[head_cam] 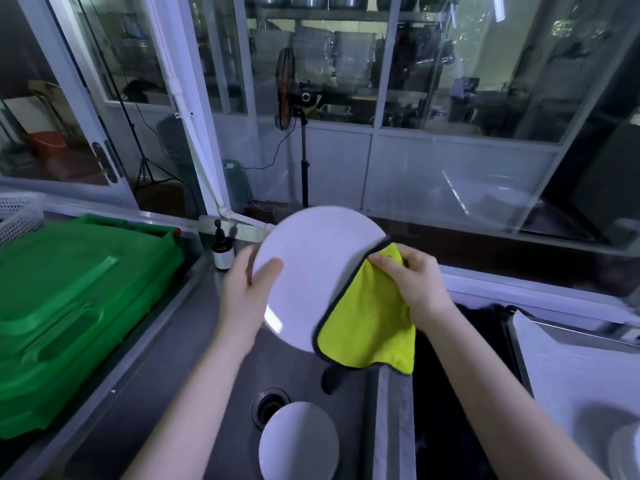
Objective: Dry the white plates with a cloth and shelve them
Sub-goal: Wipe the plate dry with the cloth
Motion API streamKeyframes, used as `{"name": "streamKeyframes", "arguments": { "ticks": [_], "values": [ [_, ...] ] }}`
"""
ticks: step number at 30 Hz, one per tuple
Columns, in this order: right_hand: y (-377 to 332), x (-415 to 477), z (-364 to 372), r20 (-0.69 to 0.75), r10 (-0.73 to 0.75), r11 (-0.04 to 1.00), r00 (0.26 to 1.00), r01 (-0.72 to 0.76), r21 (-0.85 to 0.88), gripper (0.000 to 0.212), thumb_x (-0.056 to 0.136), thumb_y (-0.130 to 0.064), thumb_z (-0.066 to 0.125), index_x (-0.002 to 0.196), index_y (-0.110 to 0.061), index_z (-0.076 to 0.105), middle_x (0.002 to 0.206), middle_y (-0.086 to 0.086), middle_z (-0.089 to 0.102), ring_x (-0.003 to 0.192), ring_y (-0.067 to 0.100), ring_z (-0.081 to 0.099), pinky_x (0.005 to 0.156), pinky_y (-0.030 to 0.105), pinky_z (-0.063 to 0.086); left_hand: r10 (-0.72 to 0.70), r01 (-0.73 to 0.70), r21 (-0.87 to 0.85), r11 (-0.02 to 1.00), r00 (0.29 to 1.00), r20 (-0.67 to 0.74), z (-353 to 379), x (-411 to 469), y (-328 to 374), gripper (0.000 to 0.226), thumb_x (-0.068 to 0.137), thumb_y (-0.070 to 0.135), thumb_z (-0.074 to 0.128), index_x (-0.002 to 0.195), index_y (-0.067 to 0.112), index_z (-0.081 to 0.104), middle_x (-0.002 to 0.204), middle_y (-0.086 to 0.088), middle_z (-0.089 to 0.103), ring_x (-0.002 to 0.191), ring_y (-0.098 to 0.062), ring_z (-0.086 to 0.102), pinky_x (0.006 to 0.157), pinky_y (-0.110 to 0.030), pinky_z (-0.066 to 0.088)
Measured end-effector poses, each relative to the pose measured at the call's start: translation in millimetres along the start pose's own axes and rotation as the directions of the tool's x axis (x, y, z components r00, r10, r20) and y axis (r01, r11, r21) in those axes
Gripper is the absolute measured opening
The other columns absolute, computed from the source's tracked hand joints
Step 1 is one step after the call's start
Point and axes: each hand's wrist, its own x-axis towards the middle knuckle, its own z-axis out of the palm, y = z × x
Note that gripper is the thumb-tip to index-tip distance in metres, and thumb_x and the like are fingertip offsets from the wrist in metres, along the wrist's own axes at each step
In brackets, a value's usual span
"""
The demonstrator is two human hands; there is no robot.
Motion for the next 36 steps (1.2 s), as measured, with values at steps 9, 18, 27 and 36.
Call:
{"name": "streamKeyframes", "arguments": {
  "ticks": [9,18,27,36],
  "values": [
    [12.8,-13.8,14.3,-0.135,0.277,0.941,0.951,-0.239,0.240,0.007,0.083,-0.015,0.076,0.078,-0.012,0.072,0.073,0.004,0.072,0.073,0.021,0.065,0.073,0.038,0.056,0.055,-0.055,-0.001,0.999,0.997,-0.049,7.4,1.8,-7.4,0.033,0.097,0.011,0.063,0.106,0.042,0.063,0.101,0.028,0.072,0.094,0.007,0.066,0.077,-0.012,0.051],
    [-51.8,14.8,18.0,0.390,-0.244,0.680,0.888,0.444,-0.583,0.026,0.074,-0.028,0.083,0.095,-0.015,0.074,0.082,-0.005,0.067,0.082,0.010,0.058,0.077,0.024,0.042,0.219,-0.339,0.364,0.867,0.917,0.333,2.3,12.0,15.0,0.033,0.090,0.018,0.074,0.109,0.043,0.064,0.100,0.047,0.062,0.103,0.023,0.054,0.082,0.003,0.034],
    [21.8,-27.5,10.4,-0.033,0.276,0.940,0.961,-0.262,0.218,0.006,0.085,-0.016,0.073,0.081,-0.011,0.073,0.081,0.008,0.075,0.074,0.019,0.068,0.066,0.035,0.057,0.077,-0.087,-0.085,0.993,0.990,-0.119,9.6,5.5,17.3,0.030,0.085,0.025,0.065,0.089,0.055,0.070,0.095,0.022,0.074,0.089,0.000,0.069,0.083,-0.033,0.055],
    [-23.0,5.0,-5.7,0.228,-0.105,0.956,0.968,0.161,-0.244,0.013,0.078,-0.016,0.080,0.080,-0.007,0.071,0.072,0.000,0.067,0.069,0.004,0.056,0.064,0.026,0.049,0.165,-0.309,0.351,0.884,0.908,0.386,-15.5,30.6,43.7,0.040,0.094,0.021,0.070,0.097,0.061,0.061,0.100,0.030,0.068,0.096,0.010,0.061,0.077,-0.007,0.044]
  ]
}}
